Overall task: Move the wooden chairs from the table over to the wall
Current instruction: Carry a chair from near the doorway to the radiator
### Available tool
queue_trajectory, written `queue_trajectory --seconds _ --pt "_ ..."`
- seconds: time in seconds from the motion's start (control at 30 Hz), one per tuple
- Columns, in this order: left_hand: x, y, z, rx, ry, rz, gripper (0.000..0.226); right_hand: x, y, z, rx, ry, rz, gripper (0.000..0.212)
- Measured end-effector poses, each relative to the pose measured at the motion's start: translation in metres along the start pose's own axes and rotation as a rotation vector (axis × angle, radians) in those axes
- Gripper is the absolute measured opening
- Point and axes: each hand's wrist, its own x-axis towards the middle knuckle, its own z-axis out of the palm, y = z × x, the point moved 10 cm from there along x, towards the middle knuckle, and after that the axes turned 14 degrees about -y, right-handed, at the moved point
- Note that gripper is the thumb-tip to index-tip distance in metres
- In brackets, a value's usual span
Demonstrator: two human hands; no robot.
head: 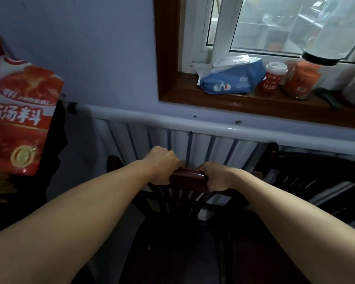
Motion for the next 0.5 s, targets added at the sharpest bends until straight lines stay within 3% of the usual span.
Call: queue_trajectory --seconds 0.3,0.5 --pt "0.094 -0.046 0.0 -0.066 -0.07 -0.033 0.027 0.068 0.054 -0.056 0.007 -0.064 0.025 0.019" --pt "0.135 -0.069 -0.006 -0.078 -0.02 -0.056 0.039 0.096 0.077 -0.084 0.02 -0.077 0.0 0.035"
